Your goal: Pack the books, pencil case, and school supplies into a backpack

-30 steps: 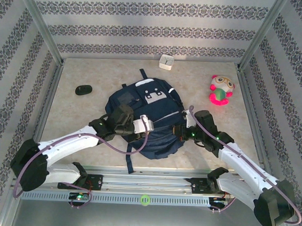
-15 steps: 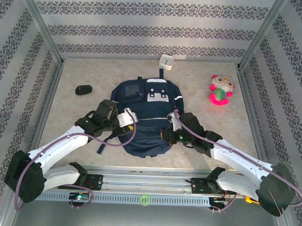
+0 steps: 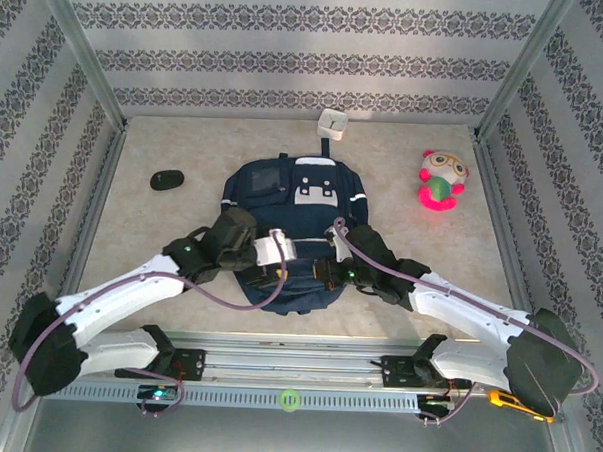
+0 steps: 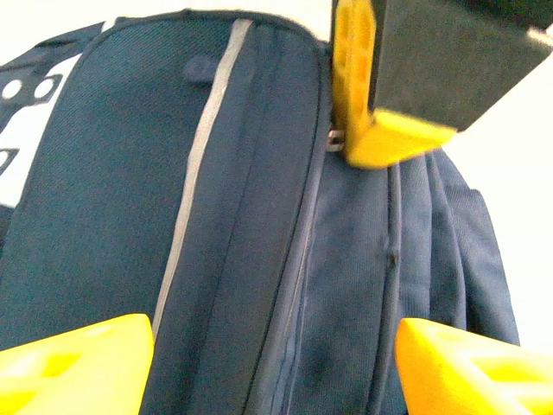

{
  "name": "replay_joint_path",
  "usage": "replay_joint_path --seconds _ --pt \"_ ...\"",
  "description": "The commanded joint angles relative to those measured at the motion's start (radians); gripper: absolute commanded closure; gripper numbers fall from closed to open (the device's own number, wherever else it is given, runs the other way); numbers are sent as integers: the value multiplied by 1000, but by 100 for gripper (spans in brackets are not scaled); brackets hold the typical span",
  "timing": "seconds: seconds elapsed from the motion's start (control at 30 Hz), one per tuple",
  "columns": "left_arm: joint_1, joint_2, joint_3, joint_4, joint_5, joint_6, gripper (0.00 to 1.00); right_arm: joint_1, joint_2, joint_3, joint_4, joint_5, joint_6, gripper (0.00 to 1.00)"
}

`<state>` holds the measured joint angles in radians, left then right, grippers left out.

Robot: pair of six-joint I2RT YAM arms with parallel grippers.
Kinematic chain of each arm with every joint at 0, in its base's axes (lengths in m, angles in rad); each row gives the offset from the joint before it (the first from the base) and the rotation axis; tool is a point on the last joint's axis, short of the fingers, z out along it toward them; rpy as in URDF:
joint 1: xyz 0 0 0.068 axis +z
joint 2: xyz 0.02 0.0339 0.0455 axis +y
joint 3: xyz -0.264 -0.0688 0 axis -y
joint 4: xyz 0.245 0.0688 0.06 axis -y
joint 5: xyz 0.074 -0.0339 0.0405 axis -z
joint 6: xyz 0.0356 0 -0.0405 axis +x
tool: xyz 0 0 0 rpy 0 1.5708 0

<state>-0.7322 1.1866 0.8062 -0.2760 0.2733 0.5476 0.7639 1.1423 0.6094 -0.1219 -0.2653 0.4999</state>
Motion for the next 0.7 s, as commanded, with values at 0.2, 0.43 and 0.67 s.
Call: replay_joint_path --seconds 0.2,0.43,0.67 --pt "-27 252 150 114 -87 8 41 11 -6 32 25 18 5 100" --pt "8 219 118 1 -2 153 88 -5 -12 44 -6 13 -12 100" --pt "126 106 53 -107 145 236 96 -116 -71 31 -99 -19 -71 100"
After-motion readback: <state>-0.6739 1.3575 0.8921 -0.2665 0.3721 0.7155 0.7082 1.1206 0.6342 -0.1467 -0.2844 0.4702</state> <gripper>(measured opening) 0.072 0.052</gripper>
